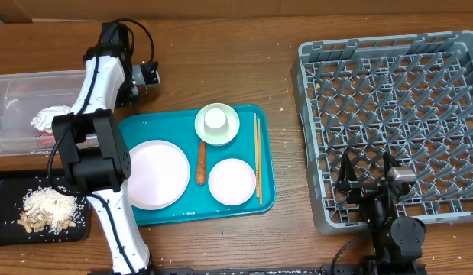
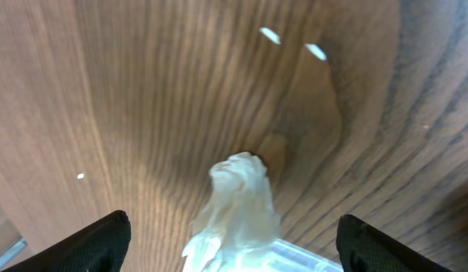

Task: Sort waste into correct bins and load items into the dishwasher
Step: 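Carry the tissue left and release it into the clear bin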

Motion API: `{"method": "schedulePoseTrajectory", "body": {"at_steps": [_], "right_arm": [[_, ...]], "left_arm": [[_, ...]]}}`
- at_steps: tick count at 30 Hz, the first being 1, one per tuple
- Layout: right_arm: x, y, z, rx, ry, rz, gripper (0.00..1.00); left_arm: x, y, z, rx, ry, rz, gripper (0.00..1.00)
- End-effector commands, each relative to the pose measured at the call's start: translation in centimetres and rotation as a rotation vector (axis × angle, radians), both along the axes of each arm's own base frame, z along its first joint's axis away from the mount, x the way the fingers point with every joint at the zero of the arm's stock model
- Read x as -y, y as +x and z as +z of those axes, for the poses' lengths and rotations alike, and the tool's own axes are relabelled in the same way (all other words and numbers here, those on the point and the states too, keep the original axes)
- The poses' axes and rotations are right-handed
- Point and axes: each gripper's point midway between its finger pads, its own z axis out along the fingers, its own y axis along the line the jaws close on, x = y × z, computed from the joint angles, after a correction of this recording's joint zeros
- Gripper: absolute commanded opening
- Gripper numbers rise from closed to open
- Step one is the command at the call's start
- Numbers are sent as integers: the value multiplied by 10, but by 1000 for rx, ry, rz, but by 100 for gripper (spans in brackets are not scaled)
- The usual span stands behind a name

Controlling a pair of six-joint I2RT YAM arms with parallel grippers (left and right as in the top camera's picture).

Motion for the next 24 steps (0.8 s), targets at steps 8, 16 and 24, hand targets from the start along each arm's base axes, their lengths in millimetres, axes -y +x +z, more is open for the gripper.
{"method": "schedulePoseTrajectory", "body": {"at_steps": [8, 16, 24], "right_arm": [[-1, 0, -2, 3, -3, 2, 100], [-1, 0, -2, 3, -3, 2, 100], [-1, 0, -2, 3, -3, 2, 100]], "left_arm": [[-8, -6, -11, -36, 6, -24, 19], [-1, 49, 21, 314, -92, 238, 4], [38, 94, 165, 735, -694, 734, 4]]}}
